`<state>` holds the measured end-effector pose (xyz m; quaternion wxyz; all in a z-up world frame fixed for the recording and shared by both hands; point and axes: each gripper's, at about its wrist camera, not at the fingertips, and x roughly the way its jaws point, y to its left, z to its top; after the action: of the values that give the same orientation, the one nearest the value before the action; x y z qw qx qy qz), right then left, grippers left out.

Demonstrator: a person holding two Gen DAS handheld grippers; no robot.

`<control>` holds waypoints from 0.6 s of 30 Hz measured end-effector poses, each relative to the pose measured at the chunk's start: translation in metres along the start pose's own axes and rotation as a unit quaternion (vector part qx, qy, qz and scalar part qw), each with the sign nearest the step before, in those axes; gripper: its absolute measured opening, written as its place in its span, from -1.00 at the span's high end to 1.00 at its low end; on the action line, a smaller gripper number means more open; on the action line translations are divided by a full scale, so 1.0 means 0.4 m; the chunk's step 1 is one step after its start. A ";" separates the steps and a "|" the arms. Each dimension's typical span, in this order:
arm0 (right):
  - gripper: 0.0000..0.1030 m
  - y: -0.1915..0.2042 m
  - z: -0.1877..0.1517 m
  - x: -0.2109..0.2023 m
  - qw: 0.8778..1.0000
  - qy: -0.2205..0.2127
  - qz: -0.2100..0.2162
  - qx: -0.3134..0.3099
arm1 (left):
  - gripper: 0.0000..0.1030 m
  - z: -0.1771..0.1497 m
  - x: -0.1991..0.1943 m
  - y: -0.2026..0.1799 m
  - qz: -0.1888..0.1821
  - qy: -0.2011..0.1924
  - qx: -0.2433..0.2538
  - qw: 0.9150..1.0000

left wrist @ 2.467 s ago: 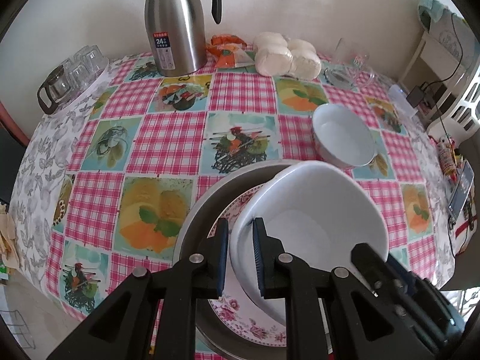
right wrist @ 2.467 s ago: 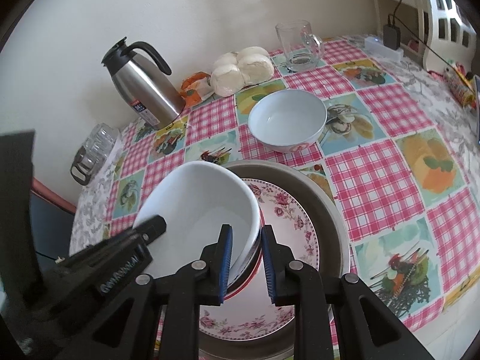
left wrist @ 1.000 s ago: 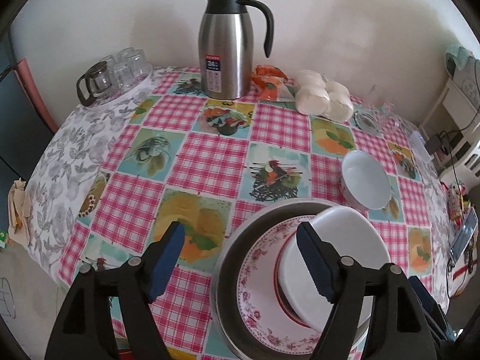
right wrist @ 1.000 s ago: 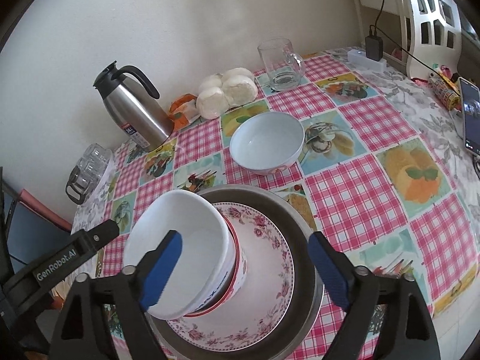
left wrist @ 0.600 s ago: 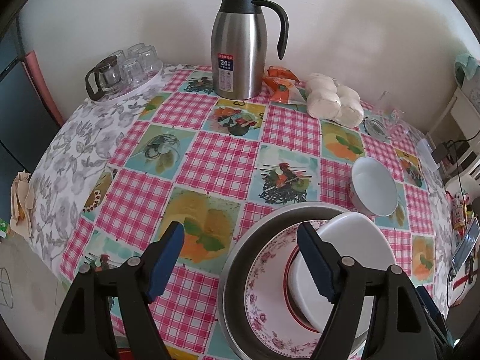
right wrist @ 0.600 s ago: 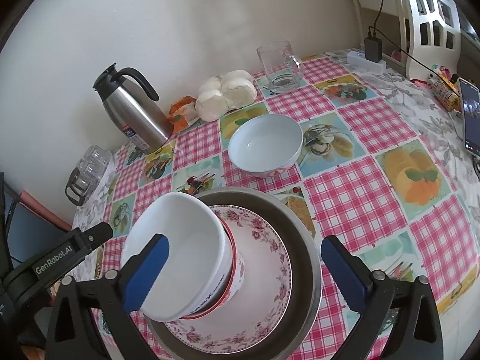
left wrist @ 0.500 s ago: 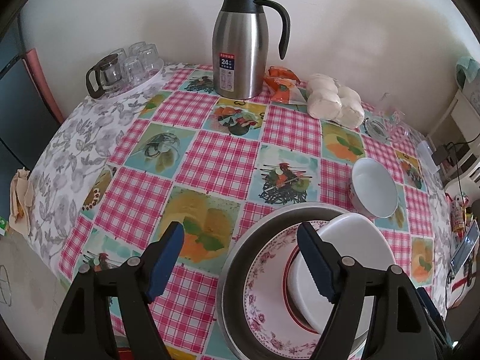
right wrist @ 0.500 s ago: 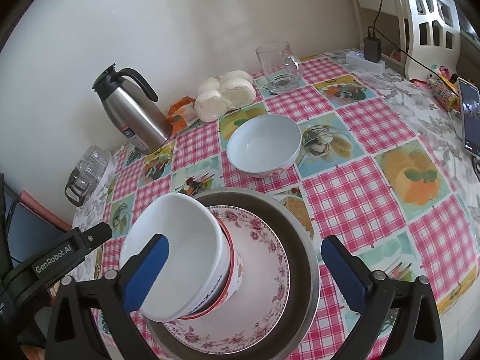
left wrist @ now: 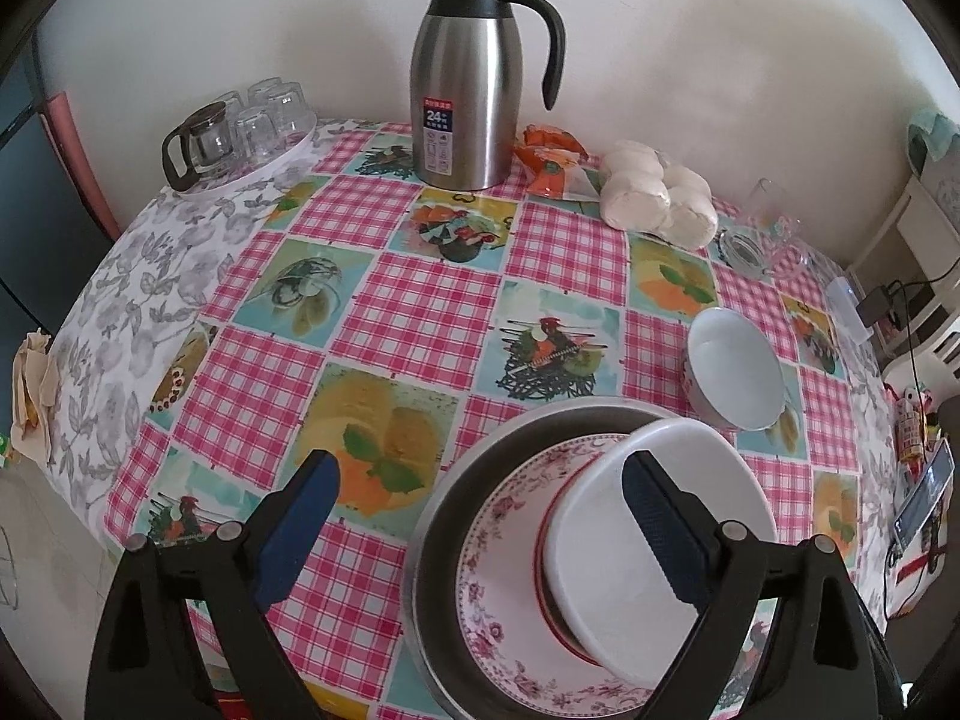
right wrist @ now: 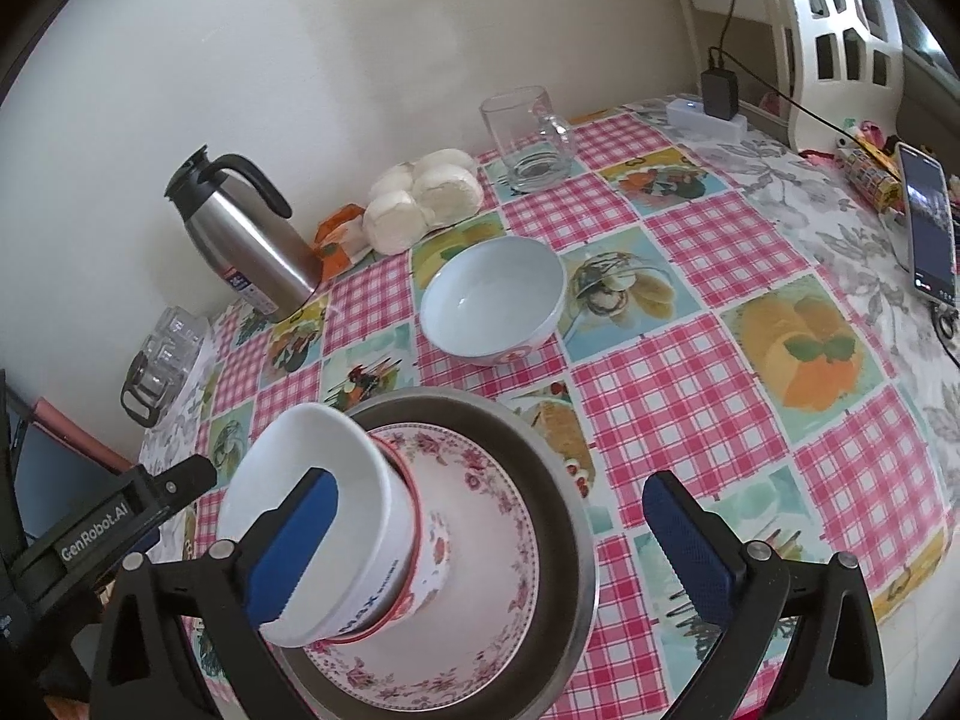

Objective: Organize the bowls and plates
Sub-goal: 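Move the right tool to the rim of the pale blue bowl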

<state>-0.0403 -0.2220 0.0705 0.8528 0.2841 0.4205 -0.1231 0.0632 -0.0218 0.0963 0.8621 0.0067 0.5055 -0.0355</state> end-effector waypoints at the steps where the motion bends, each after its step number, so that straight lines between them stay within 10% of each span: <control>1: -1.00 -0.007 0.002 -0.001 1.000 0.000 -0.001 0.003 | -0.85 -0.001 0.000 -0.005 -0.001 0.000 0.001 1.000; 18: -1.00 -0.183 0.046 -0.031 0.996 -0.011 -0.037 0.075 | -0.85 -0.033 -0.040 -0.209 -0.035 -0.016 0.063 0.997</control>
<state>-0.0691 -0.2924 0.0612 0.8284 0.3303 0.4109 -0.1893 0.0382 -0.1037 0.1060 0.8664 0.0422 0.4879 -0.0978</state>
